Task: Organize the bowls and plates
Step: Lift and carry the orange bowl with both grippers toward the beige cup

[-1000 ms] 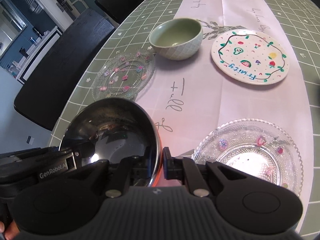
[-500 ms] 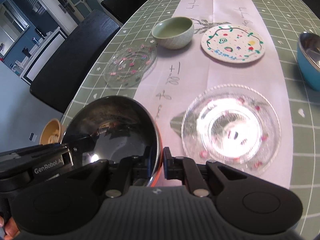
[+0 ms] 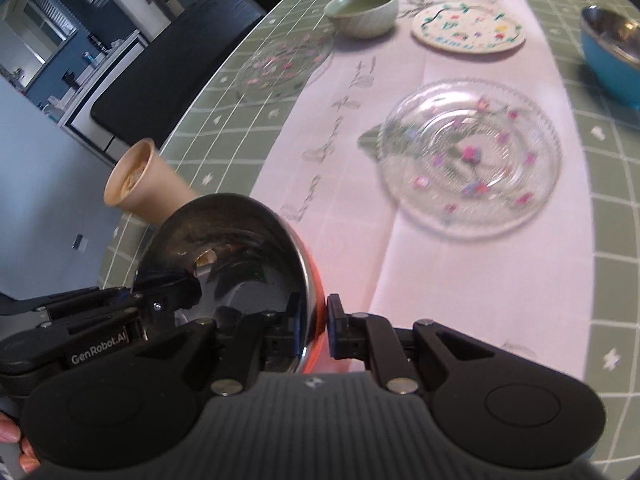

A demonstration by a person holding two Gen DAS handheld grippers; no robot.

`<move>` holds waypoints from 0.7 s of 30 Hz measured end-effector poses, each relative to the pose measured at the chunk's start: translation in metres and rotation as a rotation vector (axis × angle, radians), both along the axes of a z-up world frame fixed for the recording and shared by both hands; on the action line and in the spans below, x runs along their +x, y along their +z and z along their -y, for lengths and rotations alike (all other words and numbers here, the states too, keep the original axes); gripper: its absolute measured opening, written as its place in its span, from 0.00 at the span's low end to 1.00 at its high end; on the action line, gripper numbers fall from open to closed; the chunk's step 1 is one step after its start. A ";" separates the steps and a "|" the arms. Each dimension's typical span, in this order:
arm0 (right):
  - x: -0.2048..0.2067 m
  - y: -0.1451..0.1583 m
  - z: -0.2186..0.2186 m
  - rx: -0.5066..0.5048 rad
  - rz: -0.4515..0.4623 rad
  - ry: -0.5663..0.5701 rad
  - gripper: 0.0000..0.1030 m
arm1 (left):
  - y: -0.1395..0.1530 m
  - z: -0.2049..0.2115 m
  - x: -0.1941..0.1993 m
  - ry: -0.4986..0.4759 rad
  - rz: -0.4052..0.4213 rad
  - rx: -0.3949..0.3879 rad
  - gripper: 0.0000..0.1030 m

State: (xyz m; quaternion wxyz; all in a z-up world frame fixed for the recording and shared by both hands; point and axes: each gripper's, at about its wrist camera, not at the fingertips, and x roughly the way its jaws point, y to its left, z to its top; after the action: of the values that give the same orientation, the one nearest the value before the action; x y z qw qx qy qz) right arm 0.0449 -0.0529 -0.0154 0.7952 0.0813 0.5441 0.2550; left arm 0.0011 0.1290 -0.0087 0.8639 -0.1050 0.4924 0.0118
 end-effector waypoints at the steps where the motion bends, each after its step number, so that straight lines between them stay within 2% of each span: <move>1: -0.003 0.000 -0.005 -0.009 0.014 0.015 0.11 | -0.001 -0.003 -0.004 0.007 -0.002 -0.008 0.12; 5: -0.010 0.002 -0.013 -0.018 0.047 0.038 0.11 | 0.003 -0.005 -0.008 0.013 0.020 0.013 0.12; 12: -0.010 -0.001 -0.016 -0.035 0.061 0.069 0.12 | 0.001 -0.006 -0.005 0.008 0.012 0.023 0.12; 16: -0.008 -0.004 -0.017 -0.028 0.061 0.065 0.12 | 0.001 -0.003 -0.005 0.012 0.015 0.032 0.17; 17: -0.008 -0.004 -0.018 -0.031 0.062 0.064 0.12 | 0.001 -0.004 -0.006 0.014 0.025 0.031 0.20; 20: -0.009 -0.004 -0.020 -0.032 0.068 0.066 0.17 | 0.004 0.000 -0.007 0.005 0.056 0.043 0.40; 21: -0.009 -0.003 -0.020 -0.031 0.070 0.069 0.18 | 0.004 0.001 -0.007 0.001 0.063 0.051 0.50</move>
State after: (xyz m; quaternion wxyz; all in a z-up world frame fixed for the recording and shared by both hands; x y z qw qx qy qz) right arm 0.0354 -0.0325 -0.0186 0.8057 0.0411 0.5222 0.2767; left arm -0.0058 0.1281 -0.0042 0.8813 -0.0837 0.4645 0.0214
